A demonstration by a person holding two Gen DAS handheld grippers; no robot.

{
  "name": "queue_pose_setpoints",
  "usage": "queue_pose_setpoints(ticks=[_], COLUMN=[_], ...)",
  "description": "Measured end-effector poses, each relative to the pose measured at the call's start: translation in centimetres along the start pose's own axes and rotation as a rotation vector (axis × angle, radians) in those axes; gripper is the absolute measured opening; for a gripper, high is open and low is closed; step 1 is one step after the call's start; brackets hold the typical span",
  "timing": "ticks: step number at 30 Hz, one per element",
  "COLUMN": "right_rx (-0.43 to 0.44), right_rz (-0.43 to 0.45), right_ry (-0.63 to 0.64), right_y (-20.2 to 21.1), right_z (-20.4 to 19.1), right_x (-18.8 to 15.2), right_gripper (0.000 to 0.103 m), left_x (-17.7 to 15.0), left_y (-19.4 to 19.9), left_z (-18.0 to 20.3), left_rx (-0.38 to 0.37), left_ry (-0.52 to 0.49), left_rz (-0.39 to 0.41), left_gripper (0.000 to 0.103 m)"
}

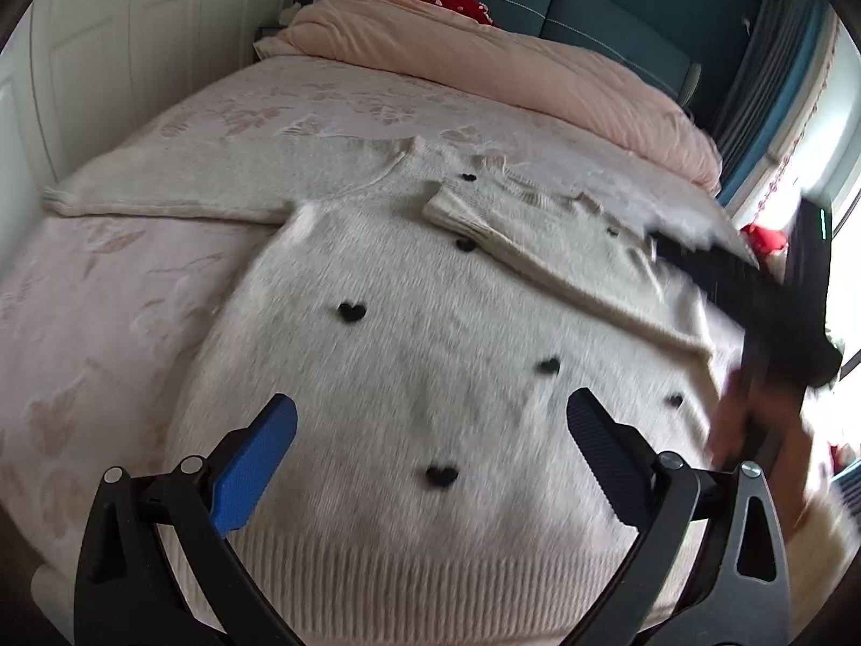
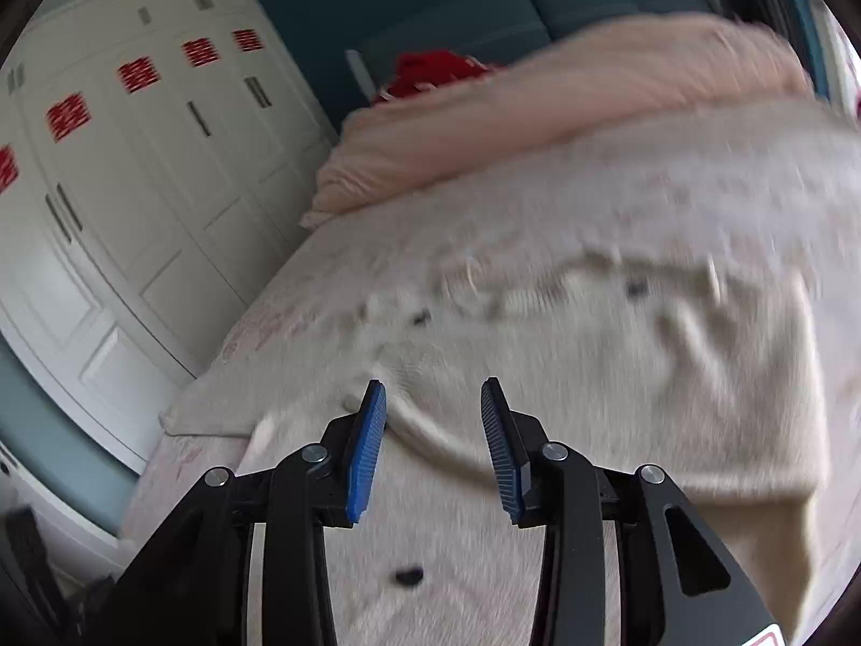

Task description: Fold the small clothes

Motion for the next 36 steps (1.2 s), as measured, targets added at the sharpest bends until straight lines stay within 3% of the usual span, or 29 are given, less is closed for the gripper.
queue_pose_setpoints(ticks=[4,7,10,12,13,14,15,16,17,18,19,23,25,27,28,30,32,36], right_rx=[-0.074,-0.108,-0.077,-0.062,-0.05,-0.039,-0.029,-0.022,-0.017,-0.012,-0.017,-0.017,-0.093,-0.166,-0.148,-0.163,-0.196,-0.325], right_rz=[-0.05,-0.068,-0.065,-0.07,-0.073,-0.074,-0.07,-0.056,-0.034,-0.008,0.016,0.153,0.08,-0.088,-0.07,-0.046,-0.037,0.09], right_ry=[-0.149,-0.274,-0.4,-0.441,-0.465,-0.489,-0.515,-0.537,-0.547,-0.543,-0.53,-0.442,-0.386,-0.399,-0.415,-0.405,-0.373,-0.239], right_y=[0.9,1.5,1.1,0.0,-0.6,-1.1,-1.6,-1.9,-2.0,-1.7,-1.8,1.4,-0.4,-3.9,-3.8,-2.5,-0.9,3.6], right_z=[6.0,10.3,13.0,14.0,14.3,15.5,15.8,16.1,16.5,16.6,16.5,15.8,16.7,18.8,19.0,18.4,17.3,14.7], right_x=[-3.3,-3.6,-3.3,-2.6,-2.4,-2.5,-2.2,-1.6,-0.8,0.1,1.2,4.4,3.1,0.0,-0.2,0.9,1.6,1.9], right_gripper=[0.046,0.047,0.047,0.049,0.049,0.049,0.049,0.049,0.047,0.023,0.008,0.008,0.007,0.005,0.005,0.006,0.009,0.013], left_x=[4.3,8.0,10.2,10.8,10.9,10.9,11.0,11.3,11.8,12.6,13.4,15.6,14.5,12.0,10.9,10.3,10.3,10.5], left_y=[-4.9,-9.8,-14.2,-17.6,-18.5,-19.5,-20.4,-20.8,-20.9,-20.4,-19.6,-15.9,-16.6,-19.0,-20.0,-19.9,-19.8,-20.0], left_z=[-1.4,-2.2,-2.3,-3.1,-3.3,-3.4,-3.3,-3.3,-2.9,-2.4,-1.7,0.3,-0.9,-3.6,-4.4,-4.7,-4.4,-3.7], left_rx=[-0.093,-0.166,-0.177,-0.122,-0.109,-0.113,-0.137,-0.14,-0.169,-0.177,-0.185,-0.207,-0.164,-0.098,-0.078,-0.124,-0.12,-0.108], left_ry=[0.089,0.213,0.281,0.321,0.34,0.366,0.38,0.38,0.367,0.345,0.314,0.17,0.158,0.193,0.212,0.205,0.197,0.164], left_rz=[-0.029,-0.029,-0.038,-0.067,-0.076,-0.093,-0.111,-0.117,-0.109,-0.08,-0.045,0.064,0.042,-0.051,-0.09,-0.027,-0.022,-0.02], left_gripper=[0.098,0.098,0.098,0.096,0.081,0.055,0.042,0.013,0.01,0.01,0.01,0.01,0.011,0.011,0.011,0.013,0.014,0.016])
Point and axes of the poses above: each gripper's, at about its wrist camera, not at the fingertips, and y roughly against the way its jaws point, z to its right, x to its top, the point moved 7 cm from there along -y, roughly the way its jaws point, and after that the axes turned 13 degrees about -x, right-handed, at the moved point
